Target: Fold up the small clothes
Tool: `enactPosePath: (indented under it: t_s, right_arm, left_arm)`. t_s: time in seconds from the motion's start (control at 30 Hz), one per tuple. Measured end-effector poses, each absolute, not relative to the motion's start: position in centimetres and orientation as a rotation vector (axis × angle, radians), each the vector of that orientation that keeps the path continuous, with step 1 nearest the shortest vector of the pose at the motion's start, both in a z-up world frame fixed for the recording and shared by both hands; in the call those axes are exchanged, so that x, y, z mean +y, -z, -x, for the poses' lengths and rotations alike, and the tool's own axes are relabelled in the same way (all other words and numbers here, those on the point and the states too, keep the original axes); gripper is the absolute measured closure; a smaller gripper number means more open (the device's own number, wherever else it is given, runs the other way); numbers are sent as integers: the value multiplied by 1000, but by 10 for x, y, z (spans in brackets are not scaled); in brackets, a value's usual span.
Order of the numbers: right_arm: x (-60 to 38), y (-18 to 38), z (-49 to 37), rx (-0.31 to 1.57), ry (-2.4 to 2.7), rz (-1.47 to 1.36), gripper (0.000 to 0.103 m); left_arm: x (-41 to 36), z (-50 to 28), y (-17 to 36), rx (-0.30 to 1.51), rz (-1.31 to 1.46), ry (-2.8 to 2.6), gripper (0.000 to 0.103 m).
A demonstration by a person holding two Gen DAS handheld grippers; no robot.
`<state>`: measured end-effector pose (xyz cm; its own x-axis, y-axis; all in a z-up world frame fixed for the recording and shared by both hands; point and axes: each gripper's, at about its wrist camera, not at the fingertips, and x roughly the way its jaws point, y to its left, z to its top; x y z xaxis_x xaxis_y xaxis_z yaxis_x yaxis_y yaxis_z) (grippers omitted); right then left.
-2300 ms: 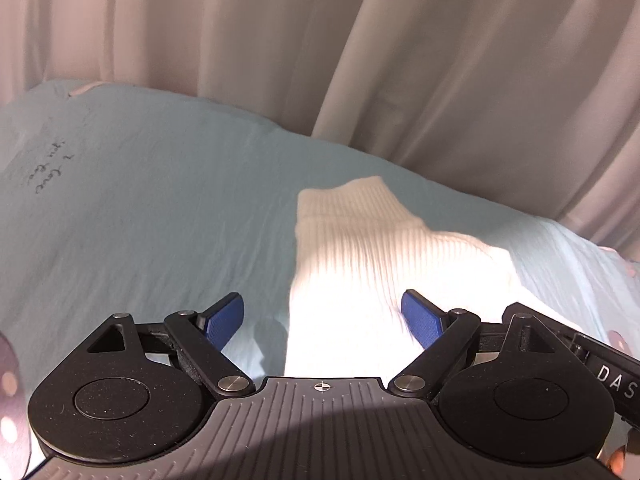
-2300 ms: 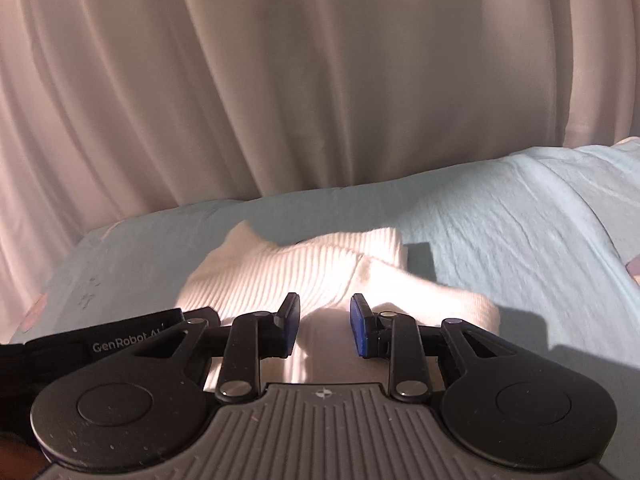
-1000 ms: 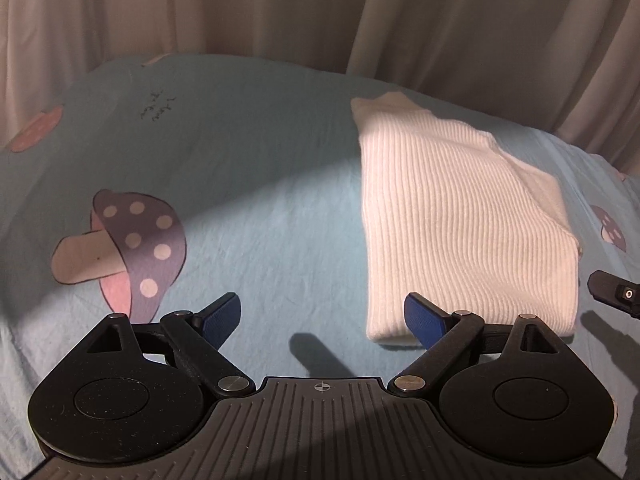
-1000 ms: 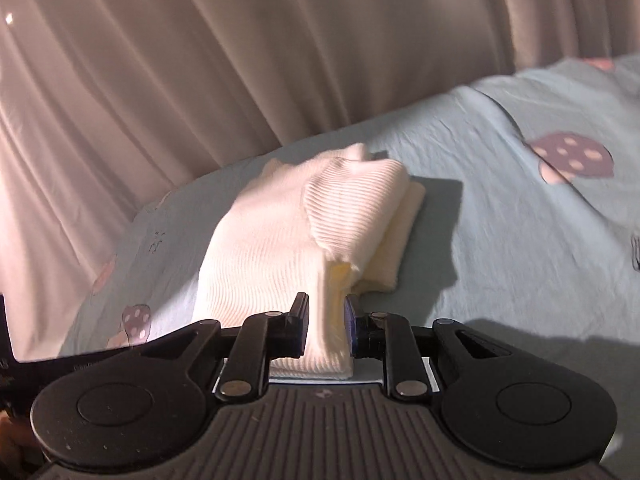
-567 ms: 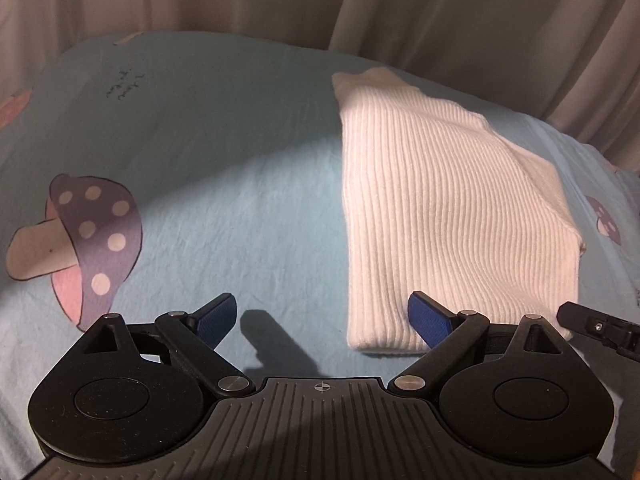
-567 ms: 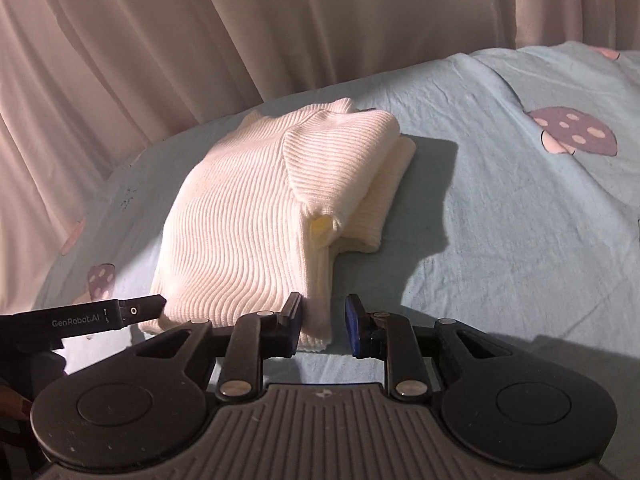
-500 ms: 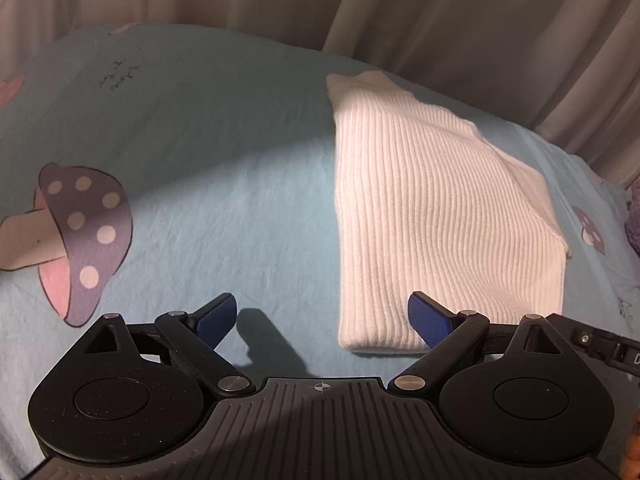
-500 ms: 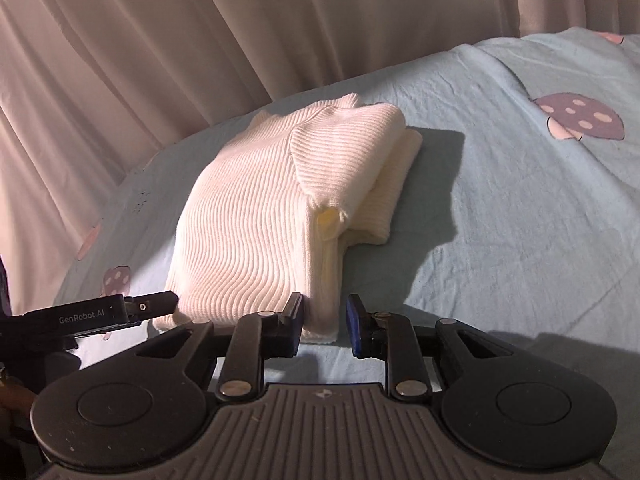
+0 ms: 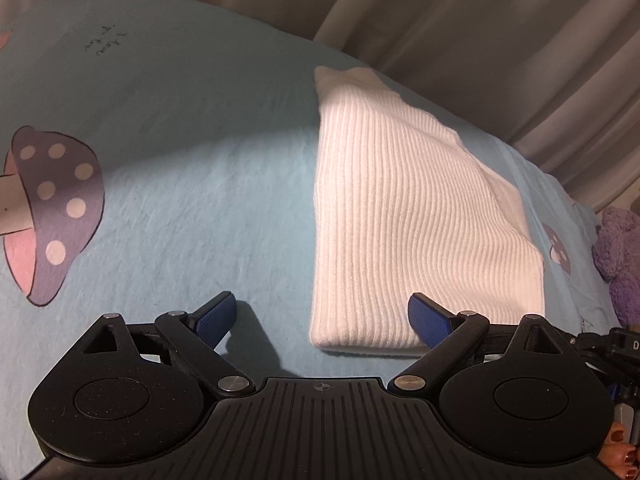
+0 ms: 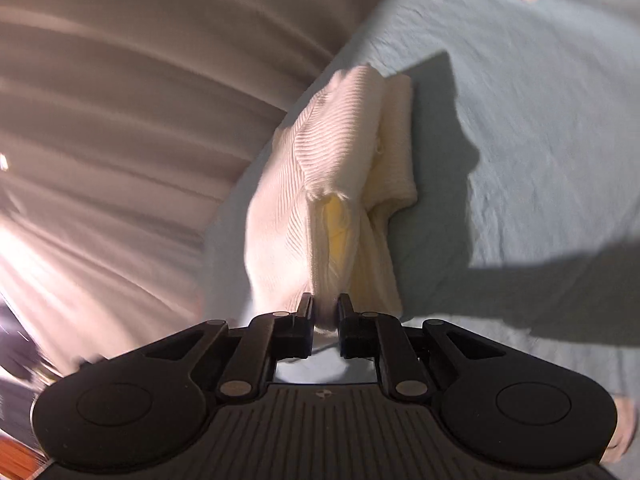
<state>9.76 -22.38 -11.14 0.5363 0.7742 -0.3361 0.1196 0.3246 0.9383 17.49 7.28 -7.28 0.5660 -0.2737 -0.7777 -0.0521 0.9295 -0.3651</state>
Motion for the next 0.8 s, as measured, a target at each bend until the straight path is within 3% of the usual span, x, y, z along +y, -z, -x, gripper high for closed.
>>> enactPosePath:
  t_s: [0.03, 0.23, 0.37, 0.5, 0.63, 0.7, 0.73, 0.8]
  right_arm:
    - [-228, 118, -98, 946, -503, -1220, 93]
    - [-204, 91, -94, 952, -362, -762, 92]
    - [-198, 73, -89, 935, -386, -709, 81]
    - [-199, 79, -93, 971, -381, -776, 78]
    - [-181, 81, -97, 970, -368, -706, 61]
    - [-173, 80, -96, 945, -359, -631, 67]
    - [-170, 78, -95, 934, -343, -571, 79]
    - [-168, 72, -94, 906, -313, -488, 82]
  left_arm:
    - [73, -175, 73, 964, 374, 139, 7]
    - [70, -178, 75, 961, 356, 162, 7]
    - [70, -178, 73, 974, 394, 202, 8]
    - [65, -179, 70, 952, 389, 213, 8]
    - [54, -185, 75, 984, 292, 173, 8]
    - [50, -186, 77, 976, 258, 174, 8]
    - [49, -186, 77, 979, 250, 174, 8]
    - [50, -187, 76, 991, 255, 187, 9]
